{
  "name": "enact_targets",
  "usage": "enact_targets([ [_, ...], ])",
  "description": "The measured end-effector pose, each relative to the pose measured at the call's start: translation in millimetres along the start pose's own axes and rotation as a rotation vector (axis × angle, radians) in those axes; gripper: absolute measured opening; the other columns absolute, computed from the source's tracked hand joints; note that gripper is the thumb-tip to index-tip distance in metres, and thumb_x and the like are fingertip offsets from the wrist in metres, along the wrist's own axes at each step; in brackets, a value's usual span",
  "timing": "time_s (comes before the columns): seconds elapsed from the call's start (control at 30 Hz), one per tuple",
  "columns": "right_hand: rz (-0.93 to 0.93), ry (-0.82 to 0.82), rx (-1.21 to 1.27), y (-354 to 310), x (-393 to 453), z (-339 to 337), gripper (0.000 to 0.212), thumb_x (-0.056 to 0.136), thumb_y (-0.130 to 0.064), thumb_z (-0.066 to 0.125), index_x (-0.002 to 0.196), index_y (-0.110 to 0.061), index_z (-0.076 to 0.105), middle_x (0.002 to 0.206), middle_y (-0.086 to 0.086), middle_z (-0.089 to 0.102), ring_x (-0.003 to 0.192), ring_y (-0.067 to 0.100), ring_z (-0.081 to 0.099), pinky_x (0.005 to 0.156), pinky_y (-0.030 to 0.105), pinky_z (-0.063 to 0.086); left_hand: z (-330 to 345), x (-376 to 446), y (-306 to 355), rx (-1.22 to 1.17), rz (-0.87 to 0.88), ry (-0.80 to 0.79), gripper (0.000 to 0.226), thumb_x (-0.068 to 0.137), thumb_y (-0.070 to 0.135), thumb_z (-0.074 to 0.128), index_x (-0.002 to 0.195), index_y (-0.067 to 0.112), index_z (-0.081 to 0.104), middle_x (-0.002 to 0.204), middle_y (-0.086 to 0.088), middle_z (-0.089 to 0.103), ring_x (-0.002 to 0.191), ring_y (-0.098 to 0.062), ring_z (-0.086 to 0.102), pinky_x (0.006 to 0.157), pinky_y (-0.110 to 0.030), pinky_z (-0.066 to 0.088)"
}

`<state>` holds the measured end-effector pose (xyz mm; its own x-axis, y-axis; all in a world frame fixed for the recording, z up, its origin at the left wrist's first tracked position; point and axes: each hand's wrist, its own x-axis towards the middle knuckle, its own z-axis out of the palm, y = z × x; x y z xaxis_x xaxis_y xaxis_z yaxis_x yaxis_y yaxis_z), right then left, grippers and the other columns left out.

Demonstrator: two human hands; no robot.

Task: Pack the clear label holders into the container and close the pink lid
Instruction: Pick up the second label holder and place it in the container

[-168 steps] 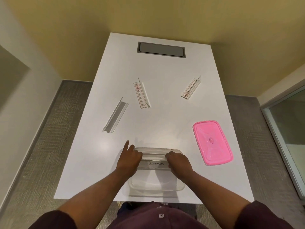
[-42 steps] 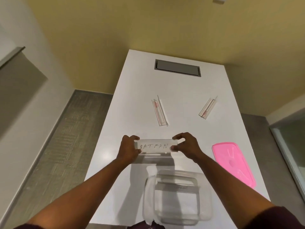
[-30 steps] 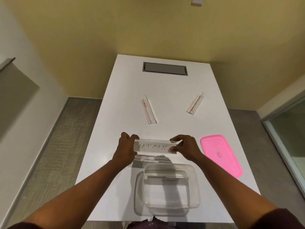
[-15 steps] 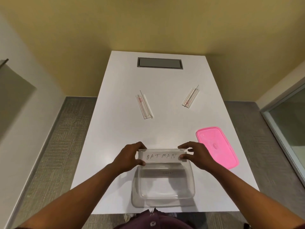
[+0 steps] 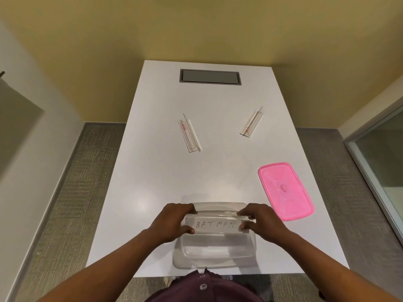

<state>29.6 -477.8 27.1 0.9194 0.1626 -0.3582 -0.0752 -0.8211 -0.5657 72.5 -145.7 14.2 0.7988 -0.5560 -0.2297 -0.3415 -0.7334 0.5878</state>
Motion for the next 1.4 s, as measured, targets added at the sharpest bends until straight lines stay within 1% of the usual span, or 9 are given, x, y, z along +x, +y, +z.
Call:
enact_targets([
  [0.07, -0.008, -0.016, -0.072, 3.2, -2.8, 4.1, 0.041, 0.073, -0.040, 0.086, 0.112, -0.031, 0.076, 0.104, -0.016, 0.073, 0.086, 0.000, 0.061, 0.079, 0.019, 0.048, 6.0, -0.4, 3.0, 0.071, 0.014, -0.033, 0.047, 0.076, 0.050, 0.076, 0.115, 0.031, 0.058, 0.117, 0.016, 0.069, 0.102, -0.012, 0.061, 0.101, -0.030, 0.039],
  [0.13, -0.028, -0.036, -0.187, 4.1, -5.3, 8.5, 0.042, 0.077, -0.044, 0.081, 0.116, -0.032, 0.074, 0.111, -0.015, 0.072, 0.098, 0.006, 0.063, 0.083, 0.022, 0.047, 11.5, -1.4, 5.1, 0.142, 0.003, -0.101, 0.048, 0.082, 0.050, 0.071, 0.122, 0.029, 0.055, 0.125, 0.016, 0.066, 0.116, -0.010, 0.058, 0.120, -0.036, 0.019],
  [0.23, -0.057, -0.091, -0.337, 3.5, -6.0, 15.9, 0.046, 0.081, -0.046, 0.076, 0.124, -0.031, 0.070, 0.123, -0.014, 0.070, 0.112, 0.013, 0.063, 0.091, 0.029, 0.047, 15.7, -0.4, 10.7, 0.293, 0.004, -0.182, 0.042, 0.089, 0.044, 0.066, 0.124, 0.026, 0.052, 0.113, 0.005, 0.072, 0.113, -0.016, 0.063, 0.126, -0.041, 0.001],
  [0.37, -0.050, -0.179, -0.440, 0.7, -2.0, 28.5, 0.047, 0.081, -0.040, 0.077, 0.126, -0.028, 0.069, 0.128, -0.009, 0.069, 0.118, 0.019, 0.062, 0.095, 0.032, 0.048, 19.6, 0.9, 20.9, 0.538, 0.080, -0.226, 0.029, 0.090, 0.026, 0.064, 0.117, 0.019, 0.052, 0.096, -0.002, 0.077, 0.098, -0.024, 0.071, 0.126, -0.044, -0.010],
  [0.47, -0.054, -0.215, -0.507, 1.4, 1.8, 36.0, 0.046, 0.082, -0.036, 0.077, 0.126, -0.025, 0.069, 0.128, -0.004, 0.070, 0.117, 0.024, 0.063, 0.094, 0.034, 0.050, 23.7, 1.3, 27.4, 0.574, 0.086, -0.258, 0.019, 0.087, 0.012, 0.062, 0.105, 0.015, 0.056, 0.088, -0.002, 0.078, 0.090, -0.024, 0.073, 0.126, -0.045, -0.009],
  [0.7, -0.034, -0.271, -0.591, -2.6, 12.0, 50.6, 0.038, 0.078, -0.027, 0.083, 0.113, -0.017, 0.072, 0.117, 0.010, 0.072, 0.105, 0.033, 0.067, 0.089, 0.043, 0.055, 36.3, -0.4, 27.5, 0.664, 0.068, -0.293, 0.009, 0.086, 0.007, 0.057, 0.090, 0.015, 0.058, 0.083, -0.003, 0.075, 0.083, -0.028, 0.072, 0.125, -0.050, -0.009],
  [0.87, -0.052, -0.293, -0.644, -3.3, 12.9, 60.8, 0.040, 0.077, -0.025, 0.084, 0.112, -0.012, 0.070, 0.115, 0.014, 0.071, 0.102, 0.035, 0.068, 0.085, 0.042, 0.056, 42.8, -0.4, 29.8, 0.680, 0.020, -0.275, 0.017, 0.084, 0.001, 0.053, 0.086, 0.015, 0.063, 0.075, -0.002, 0.072, 0.083, -0.028, 0.072, 0.125, -0.051, -0.010],
  [1.23, -0.069, -0.251, -0.688, -9.4, 7.6, 70.4, 0.025, 0.079, -0.007, 0.075, 0.101, -0.008, 0.064, 0.103, 0.014, 0.070, 0.093, 0.036, 0.069, 0.071, 0.040, 0.052, 49.6, 2.6, 42.6, 0.647, -0.171, -0.307, 0.020, 0.086, 0.007, 0.062, 0.101, 0.020, 0.066, 0.094, 0.000, 0.074, 0.102, -0.024, 0.069, 0.118, -0.066, -0.016],
  [1.4, -0.063, -0.223, -0.689, -8.8, 7.2, 72.4, 0.023, 0.080, -0.002, 0.071, 0.100, -0.008, 0.062, 0.104, 0.014, 0.069, 0.094, 0.038, 0.068, 0.068, 0.039, 0.048, 53.3, 6.2, 48.0, 0.626, -0.217, -0.302, 0.020, 0.086, 0.007, 0.061, 0.102, 0.019, 0.066, 0.098, 0.001, 0.072, 0.102, -0.022, 0.069, 0.119, -0.065, -0.013],
])
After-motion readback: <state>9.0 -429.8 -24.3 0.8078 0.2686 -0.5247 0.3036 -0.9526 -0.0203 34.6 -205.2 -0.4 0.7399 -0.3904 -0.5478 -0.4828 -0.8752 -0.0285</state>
